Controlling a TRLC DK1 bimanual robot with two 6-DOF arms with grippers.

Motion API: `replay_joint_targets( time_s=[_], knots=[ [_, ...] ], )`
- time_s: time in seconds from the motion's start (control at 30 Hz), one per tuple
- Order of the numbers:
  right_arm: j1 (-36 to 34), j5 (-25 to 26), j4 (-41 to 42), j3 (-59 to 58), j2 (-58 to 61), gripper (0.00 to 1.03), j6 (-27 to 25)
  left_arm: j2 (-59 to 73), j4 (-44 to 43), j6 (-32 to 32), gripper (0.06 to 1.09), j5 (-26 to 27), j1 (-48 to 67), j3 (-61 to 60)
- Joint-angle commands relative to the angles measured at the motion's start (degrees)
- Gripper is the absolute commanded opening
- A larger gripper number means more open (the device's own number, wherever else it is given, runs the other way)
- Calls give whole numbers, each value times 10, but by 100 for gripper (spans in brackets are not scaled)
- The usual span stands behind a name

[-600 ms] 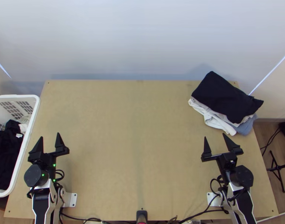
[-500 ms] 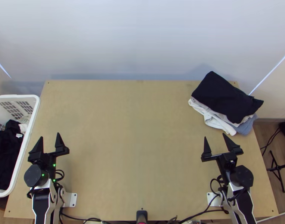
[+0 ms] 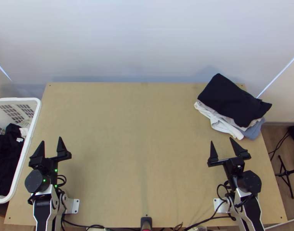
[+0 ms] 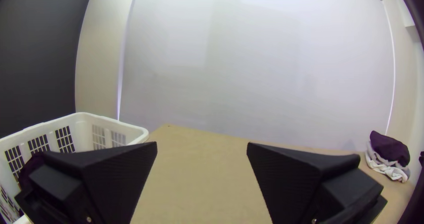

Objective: Fold the t-shirt

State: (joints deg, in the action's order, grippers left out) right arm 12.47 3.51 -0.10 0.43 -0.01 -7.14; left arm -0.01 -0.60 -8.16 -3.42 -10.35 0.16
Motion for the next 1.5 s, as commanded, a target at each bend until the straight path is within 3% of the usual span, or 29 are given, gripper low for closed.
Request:
replay_joint_targets(
  time_s=[0.0, 0.23, 0.33, 0.47, 0.63, 0.77, 0.93, 1.1, 1.27, 1.47],
  knots=[
    [0, 0, 0, 0, 0, 99, 1, 0, 3, 1, 104, 14, 2, 0],
    [0, 0, 0, 0, 0, 99, 1, -1, 2, 10, 104, 12, -71, 0],
    [0, 0, 0, 0, 0, 99, 1, -2, -2, 39, 104, 13, -133, 0],
    [0, 0, 0, 0, -1, 99, 1, -2, -3, 133, 104, 5, -145, 20],
    [0, 0, 0, 0, 0, 99, 1, -1, 91, 105, 104, -4, -199, 134],
    [0, 0, 0, 0, 0, 99, 1, 33, 184, 36, 104, -6, -200, 279],
    [0, 0, 0, 0, -1, 99, 1, 218, 303, -26, 104, -40, -231, 486],
    [0, 0, 0, 0, 0, 99, 1, 380, 344, -22, 104, -40, -336, 591],
    [0, 0, 0, 0, 0, 99, 1, 578, 411, 4, 104, 47, -447, 677],
    [0, 0, 0, 0, 0, 99, 1, 848, 517, 17, 104, 52, -502, 841]
  ],
)
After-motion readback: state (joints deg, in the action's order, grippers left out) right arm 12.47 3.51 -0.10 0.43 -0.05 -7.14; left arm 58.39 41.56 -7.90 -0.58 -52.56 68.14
